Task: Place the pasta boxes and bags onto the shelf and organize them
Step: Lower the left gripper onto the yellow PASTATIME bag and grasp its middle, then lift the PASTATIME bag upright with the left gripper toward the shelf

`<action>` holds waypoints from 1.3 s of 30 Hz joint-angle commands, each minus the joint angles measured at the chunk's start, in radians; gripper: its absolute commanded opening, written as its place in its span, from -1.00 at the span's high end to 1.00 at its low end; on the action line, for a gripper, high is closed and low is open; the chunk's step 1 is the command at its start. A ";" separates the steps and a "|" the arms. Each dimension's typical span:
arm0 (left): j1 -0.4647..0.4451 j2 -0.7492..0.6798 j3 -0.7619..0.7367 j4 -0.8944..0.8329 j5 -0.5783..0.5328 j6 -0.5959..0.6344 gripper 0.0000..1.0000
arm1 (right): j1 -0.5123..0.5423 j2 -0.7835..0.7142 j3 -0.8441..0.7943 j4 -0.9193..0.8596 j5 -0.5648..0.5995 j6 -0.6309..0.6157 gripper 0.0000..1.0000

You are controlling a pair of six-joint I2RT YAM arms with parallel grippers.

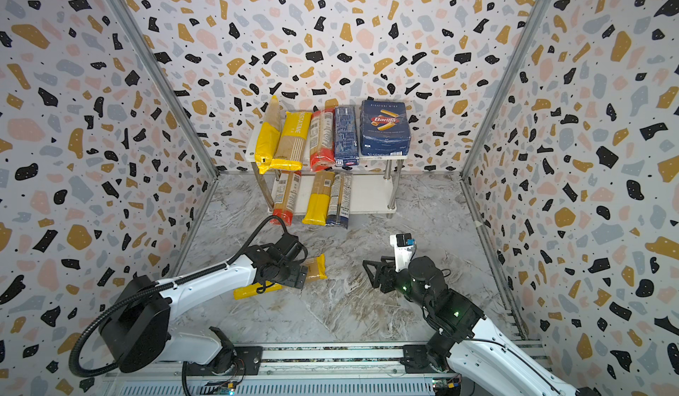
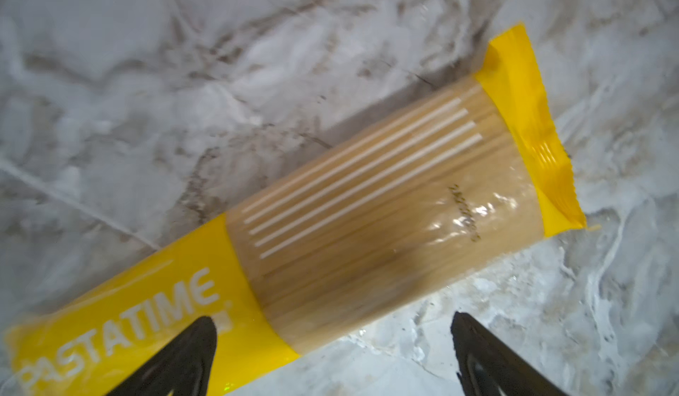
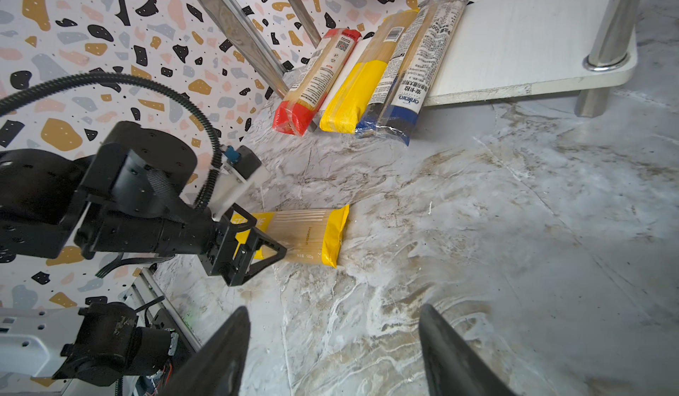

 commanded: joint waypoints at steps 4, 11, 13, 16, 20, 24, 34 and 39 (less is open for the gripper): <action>-0.154 0.210 0.207 -0.150 -0.131 0.173 -0.99 | -0.003 -0.013 0.033 -0.016 -0.024 -0.020 -0.46; -0.155 0.262 0.289 -0.154 -0.369 0.409 -0.99 | -0.006 -0.064 0.056 -0.085 -0.007 -0.037 -0.48; -0.118 0.242 0.268 -0.125 -0.334 0.440 -0.99 | -0.006 -0.070 0.065 -0.105 -0.010 -0.041 -0.49; -0.052 0.214 0.210 -0.076 -0.273 0.490 -0.99 | -0.008 -0.069 0.080 -0.128 -0.010 -0.056 -0.49; -0.032 0.176 0.176 -0.070 -0.186 0.515 -0.99 | -0.013 -0.032 0.124 -0.158 -0.006 -0.089 -0.49; -0.033 0.120 0.147 -0.087 -0.130 0.515 -0.99 | -0.030 0.000 0.160 -0.171 -0.015 -0.117 -0.49; -0.033 0.147 0.139 -0.105 -0.046 0.524 -0.99 | -0.111 0.016 0.145 -0.148 -0.125 -0.123 -0.50; -0.035 0.252 0.166 -0.097 -0.073 0.559 -0.99 | -0.151 0.001 0.144 -0.160 -0.148 -0.140 -0.50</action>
